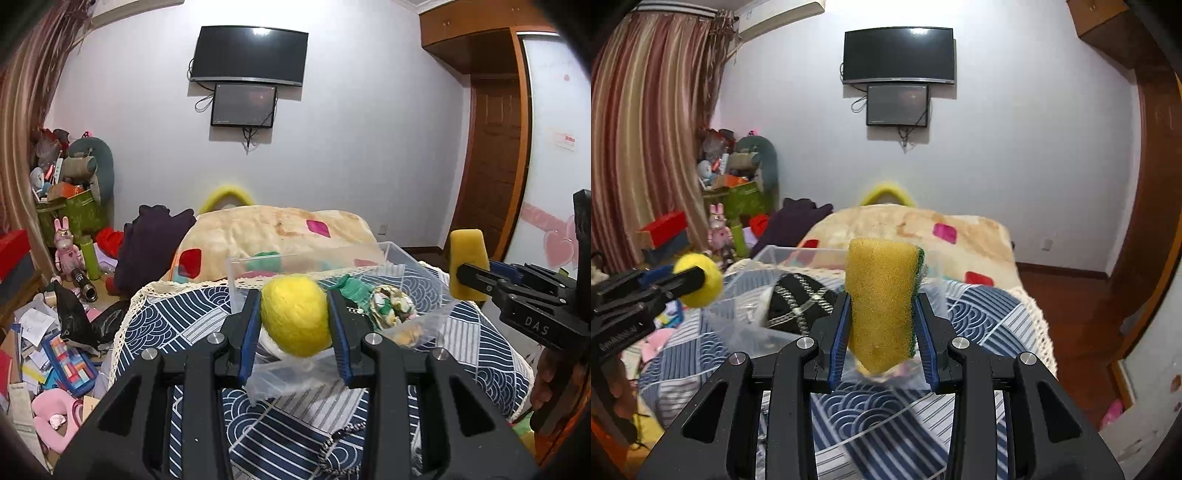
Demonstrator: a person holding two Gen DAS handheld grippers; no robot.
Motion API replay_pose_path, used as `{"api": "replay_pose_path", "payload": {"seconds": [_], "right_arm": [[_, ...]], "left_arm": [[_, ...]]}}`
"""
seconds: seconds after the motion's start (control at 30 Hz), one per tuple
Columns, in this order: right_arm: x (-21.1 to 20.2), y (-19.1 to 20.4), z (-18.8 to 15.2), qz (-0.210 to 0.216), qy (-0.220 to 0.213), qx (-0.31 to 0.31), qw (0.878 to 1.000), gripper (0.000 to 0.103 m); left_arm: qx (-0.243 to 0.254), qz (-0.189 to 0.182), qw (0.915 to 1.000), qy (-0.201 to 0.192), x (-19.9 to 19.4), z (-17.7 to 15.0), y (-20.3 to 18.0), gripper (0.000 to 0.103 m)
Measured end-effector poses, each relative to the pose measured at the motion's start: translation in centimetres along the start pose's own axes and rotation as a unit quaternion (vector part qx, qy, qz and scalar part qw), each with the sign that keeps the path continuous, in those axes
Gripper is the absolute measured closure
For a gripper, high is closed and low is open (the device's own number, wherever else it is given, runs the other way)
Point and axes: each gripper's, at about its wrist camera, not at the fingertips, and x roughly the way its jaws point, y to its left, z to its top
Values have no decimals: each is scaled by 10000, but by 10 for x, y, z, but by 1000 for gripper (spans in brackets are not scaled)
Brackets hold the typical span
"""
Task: Organize soft objects
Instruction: 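Place the yellow ball in the box with left tool while right places the sponge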
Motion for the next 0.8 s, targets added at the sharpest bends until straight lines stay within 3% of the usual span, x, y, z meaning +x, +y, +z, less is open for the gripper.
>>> {"api": "replay_pose_path", "payload": {"seconds": [0.43, 0.7, 0.8], "right_arm": [[49, -13, -8, -482, 480, -55, 9977, 72], [46, -15, -12, -483, 548, -69, 9973, 70], [46, -14, -11, -460, 566, -113, 9973, 61]], "left_arm": [[175, 367, 9980, 476, 52, -17, 5, 68], [21, 179, 9972, 731, 60, -25, 9, 63], [51, 143, 9970, 755, 57, -26, 7, 59]]}}
